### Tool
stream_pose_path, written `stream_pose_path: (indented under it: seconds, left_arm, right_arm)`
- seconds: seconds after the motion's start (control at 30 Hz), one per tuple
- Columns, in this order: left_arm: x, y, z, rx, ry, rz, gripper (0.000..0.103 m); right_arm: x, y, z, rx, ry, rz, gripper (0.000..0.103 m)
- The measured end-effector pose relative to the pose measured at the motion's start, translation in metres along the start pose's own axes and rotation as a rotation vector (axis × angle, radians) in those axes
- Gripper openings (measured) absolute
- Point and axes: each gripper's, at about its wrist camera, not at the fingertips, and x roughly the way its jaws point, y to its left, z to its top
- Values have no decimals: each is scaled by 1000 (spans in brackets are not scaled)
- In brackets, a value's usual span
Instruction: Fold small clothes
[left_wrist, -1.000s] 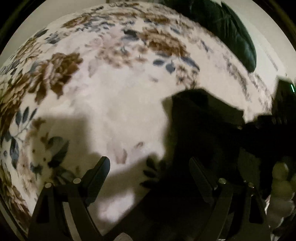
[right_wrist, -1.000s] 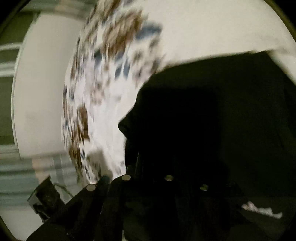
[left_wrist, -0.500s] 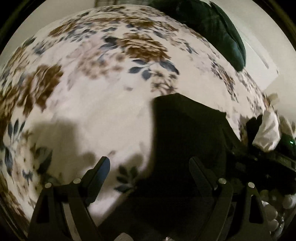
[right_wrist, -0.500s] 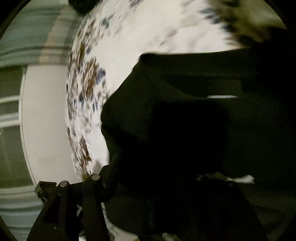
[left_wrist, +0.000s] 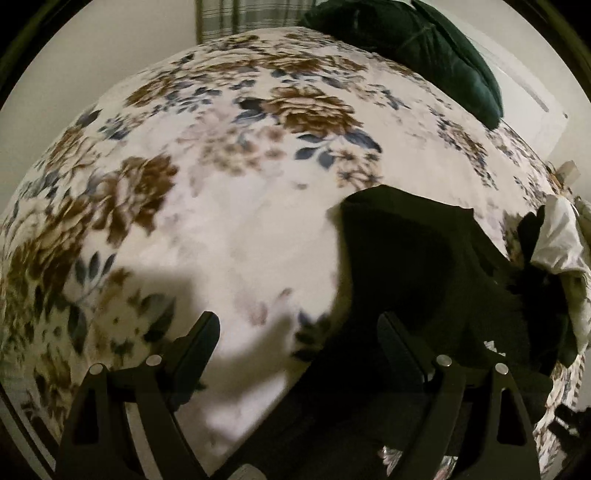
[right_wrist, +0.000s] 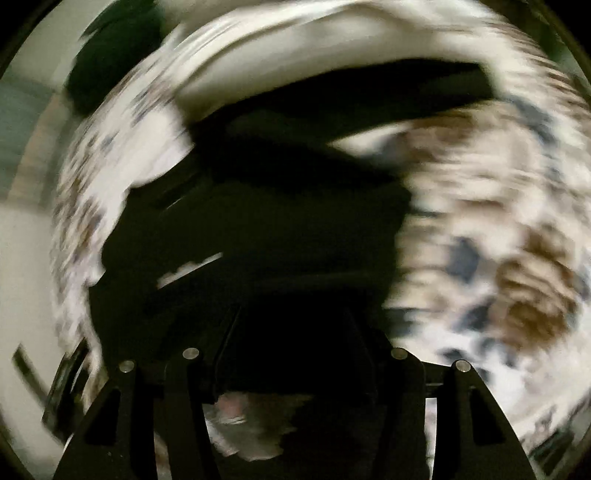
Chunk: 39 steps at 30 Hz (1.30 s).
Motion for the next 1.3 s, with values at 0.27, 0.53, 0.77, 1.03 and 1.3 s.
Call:
stream_pose_path:
  seconds: [0.27,0.53,0.77,1.03,1.3]
  left_arm:
    - [7,-9,-11,34,15,45,87]
    - [1,-19,-7,60,-7,45,87]
    - [16,-34,-3,75,-3,44,87]
    - [48,-45,-11,182,43,105,87]
    - [50,-39,-17,168,58,115,87]
  right_arm:
    - [55,-35,-25,115,75,51,57]
    - [3,-8,-17,-20,-140,-5,15]
    - [9,-48,-3,34,-79,-12,16]
    - [-27,-28,15,18,-152,10,50]
    - [50,99,34,-425,115,207,51]
